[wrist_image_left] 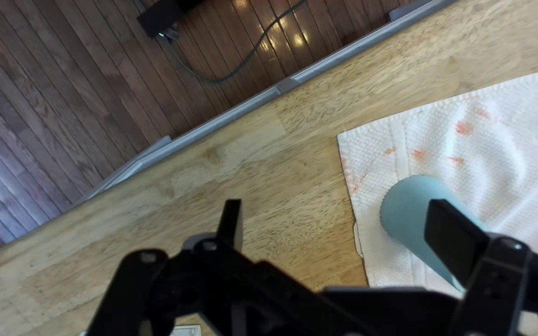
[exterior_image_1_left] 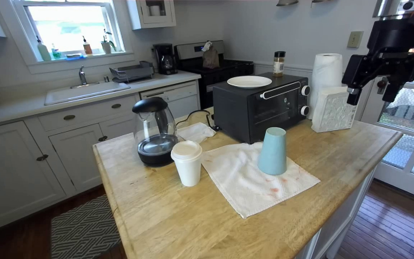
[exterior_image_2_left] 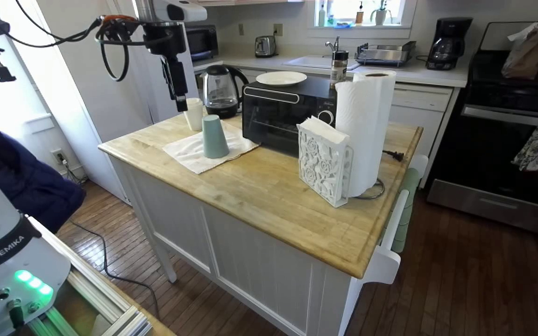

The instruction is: Turn the blue cup upright.

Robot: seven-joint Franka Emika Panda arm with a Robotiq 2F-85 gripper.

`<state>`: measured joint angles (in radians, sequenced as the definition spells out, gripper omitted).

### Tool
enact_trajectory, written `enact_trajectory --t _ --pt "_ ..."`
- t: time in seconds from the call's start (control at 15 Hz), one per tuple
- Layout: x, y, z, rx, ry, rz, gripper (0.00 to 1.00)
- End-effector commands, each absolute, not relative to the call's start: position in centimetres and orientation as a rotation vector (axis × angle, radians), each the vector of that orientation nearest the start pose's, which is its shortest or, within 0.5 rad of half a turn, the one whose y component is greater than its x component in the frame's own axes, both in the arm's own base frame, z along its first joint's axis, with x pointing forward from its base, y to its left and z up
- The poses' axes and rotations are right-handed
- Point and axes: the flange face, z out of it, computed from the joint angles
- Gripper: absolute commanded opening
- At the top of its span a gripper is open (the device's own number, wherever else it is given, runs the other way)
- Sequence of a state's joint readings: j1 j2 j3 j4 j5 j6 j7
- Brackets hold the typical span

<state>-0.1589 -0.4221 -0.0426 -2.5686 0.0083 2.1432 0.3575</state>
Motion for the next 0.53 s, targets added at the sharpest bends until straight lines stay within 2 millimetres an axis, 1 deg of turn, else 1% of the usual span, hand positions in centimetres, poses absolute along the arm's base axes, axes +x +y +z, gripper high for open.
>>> enact_trajectory --t 0.0,0.2,0.47 --pt "40.3 -5.8 39.8 -2.924 1.119 -0.023 1.00" --pt "41.5 -4.6 39.3 -2.876 1.263 -0.142 1.00" --pt "43.1 -3.5 37.8 -2.795 1.336 -0.221 1.00"
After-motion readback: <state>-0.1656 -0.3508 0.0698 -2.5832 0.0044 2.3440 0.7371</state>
